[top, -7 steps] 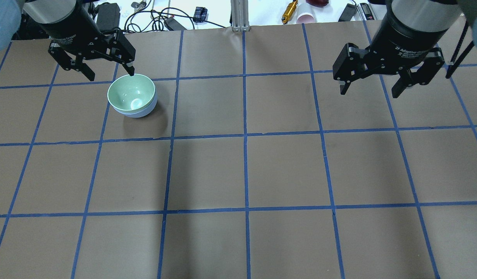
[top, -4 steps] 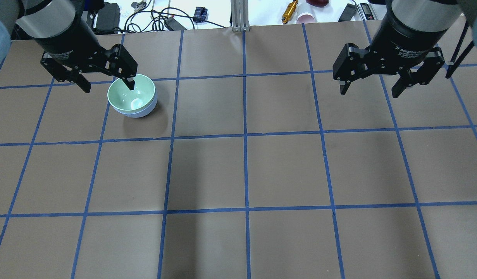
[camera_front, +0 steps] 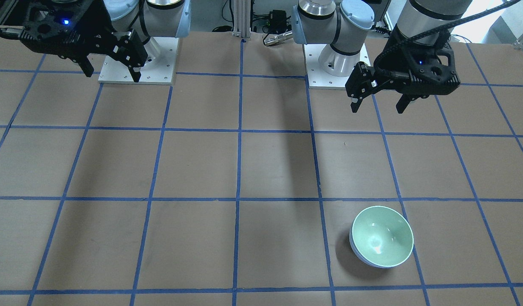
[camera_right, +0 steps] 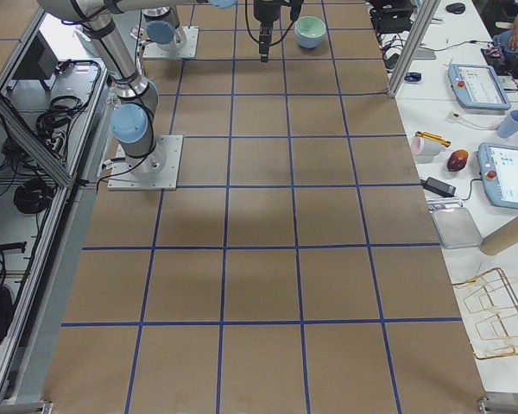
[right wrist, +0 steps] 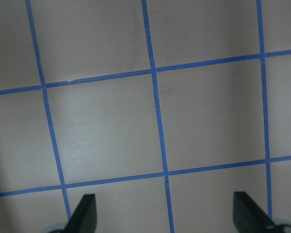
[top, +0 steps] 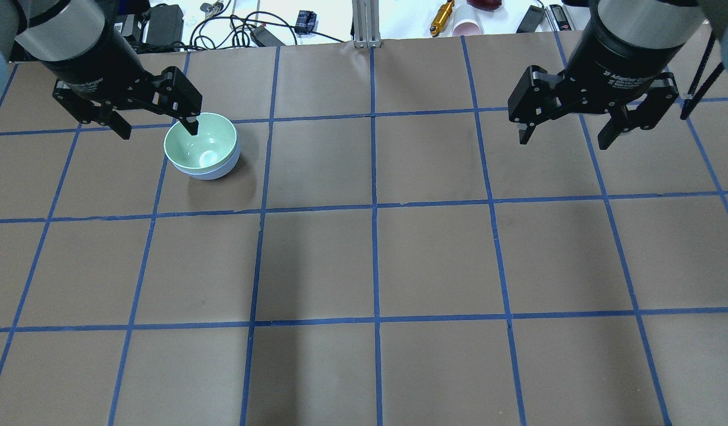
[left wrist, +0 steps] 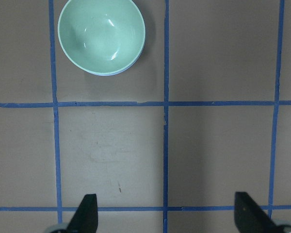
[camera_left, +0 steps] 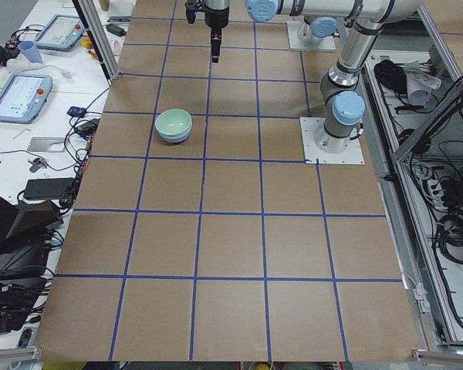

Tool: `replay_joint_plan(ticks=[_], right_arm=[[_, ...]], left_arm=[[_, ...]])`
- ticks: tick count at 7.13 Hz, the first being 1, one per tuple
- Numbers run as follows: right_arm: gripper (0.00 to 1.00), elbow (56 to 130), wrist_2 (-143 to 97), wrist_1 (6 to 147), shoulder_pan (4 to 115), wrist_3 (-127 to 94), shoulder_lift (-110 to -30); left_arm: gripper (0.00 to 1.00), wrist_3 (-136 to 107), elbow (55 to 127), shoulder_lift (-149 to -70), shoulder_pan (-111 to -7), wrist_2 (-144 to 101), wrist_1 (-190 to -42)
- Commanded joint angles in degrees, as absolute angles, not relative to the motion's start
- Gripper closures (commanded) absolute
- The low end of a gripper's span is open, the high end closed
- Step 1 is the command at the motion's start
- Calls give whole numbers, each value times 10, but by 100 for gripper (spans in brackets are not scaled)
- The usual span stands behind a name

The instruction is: Stack green bowl on blue bowl

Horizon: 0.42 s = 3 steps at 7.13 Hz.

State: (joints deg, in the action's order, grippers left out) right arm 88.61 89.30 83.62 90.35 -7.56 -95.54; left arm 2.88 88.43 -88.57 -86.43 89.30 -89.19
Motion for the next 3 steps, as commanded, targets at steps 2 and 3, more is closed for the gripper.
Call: replay_joint_plan(ticks=[2,3], right_arm=[[0,886,893,836,904,-76,-955],[0,886,893,836,904,-76,-955]], left_arm=[[0,30,882,-890,-867,896,-892],[0,30,882,-890,-868,895,-892]])
